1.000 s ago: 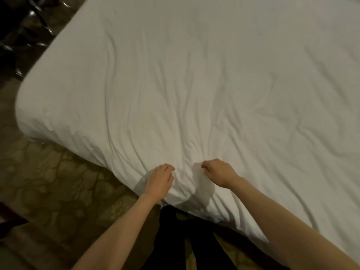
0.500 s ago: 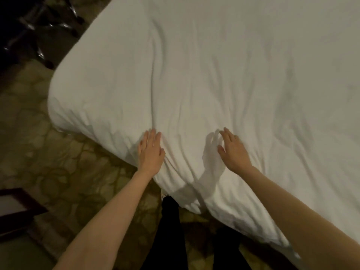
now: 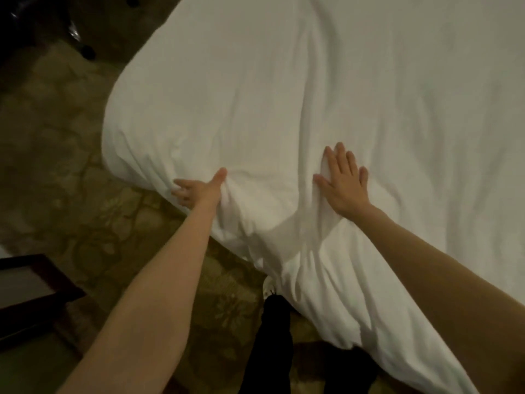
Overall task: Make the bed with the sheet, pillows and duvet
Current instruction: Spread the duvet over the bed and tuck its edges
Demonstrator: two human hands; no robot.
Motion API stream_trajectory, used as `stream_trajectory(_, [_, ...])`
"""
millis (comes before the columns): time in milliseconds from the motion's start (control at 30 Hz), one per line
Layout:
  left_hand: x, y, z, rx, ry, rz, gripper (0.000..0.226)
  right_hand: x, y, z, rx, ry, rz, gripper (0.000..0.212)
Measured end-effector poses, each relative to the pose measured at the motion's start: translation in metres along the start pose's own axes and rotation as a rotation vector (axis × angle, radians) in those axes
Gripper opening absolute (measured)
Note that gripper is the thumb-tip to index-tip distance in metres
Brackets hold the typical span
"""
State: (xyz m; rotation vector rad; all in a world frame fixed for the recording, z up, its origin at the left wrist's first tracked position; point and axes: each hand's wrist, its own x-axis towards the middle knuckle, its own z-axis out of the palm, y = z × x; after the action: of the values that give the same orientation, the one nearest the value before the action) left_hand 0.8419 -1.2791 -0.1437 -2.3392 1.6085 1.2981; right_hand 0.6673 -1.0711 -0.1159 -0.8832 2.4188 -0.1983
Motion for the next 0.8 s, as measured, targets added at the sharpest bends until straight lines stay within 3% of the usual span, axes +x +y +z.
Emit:
stream_trajectory(67, [0.016, -0.006, -0.003, -0.095, -0.060, -0.085, 0.114, 0.005, -0.009, 0.007, 0.002, -0.011, 0.060, 0.066])
stream_trajectory(133, [0.029, -0.012, -0.007, -0.078, -0.074, -0.001, 0.091, 0.006, -0.025, 0.015, -0.004, -0.013, 0.083, 0.065])
stream_trajectory(200, [0.037, -0.016, -0.017, -0.007, -0.036, 0.118, 0.057, 0.002, -0.051, 0.032, -0.063, -0.061, -0.008, 0.065])
stream_trajectory(267, [0.043, -0.020, -0.033, 0.060, -0.035, 0.229, 0.042, -0.009, -0.082, 0.055, -0.118, -0.154, -0.153, 0.068])
stream_trajectory(367, [0.054, -0.037, -0.069, 0.167, 0.063, 0.292, 0.038, -0.017, -0.095, 0.069, -0.189, -0.237, -0.318, 0.074])
stream_trajectory(467, [0.076, -0.074, -0.132, 0.342, 0.285, 0.060, 0.038, 0.002, -0.067, 0.046, -0.205, -0.220, -0.532, 0.067])
stream_trajectory(533, [0.086, -0.098, -0.166, 0.429, 0.284, -0.029, 0.036, 0.022, -0.044, 0.030, -0.149, -0.079, -0.469, 0.068])
stream_trajectory(600, [0.091, -0.102, -0.171, 0.425, 0.218, 0.046, 0.035, 0.043, -0.040, 0.023, -0.102, 0.123, -0.221, 0.067])
stream_trajectory(667, [0.089, -0.086, -0.153, 0.348, 0.165, 0.163, 0.038, 0.057, -0.071, 0.034, -0.095, 0.168, -0.084, 0.061])
stream_trajectory(800, [0.065, -0.035, -0.088, 0.175, 0.069, 0.416, 0.047, 0.048, -0.127, 0.072, -0.255, -0.004, -0.392, 0.057])
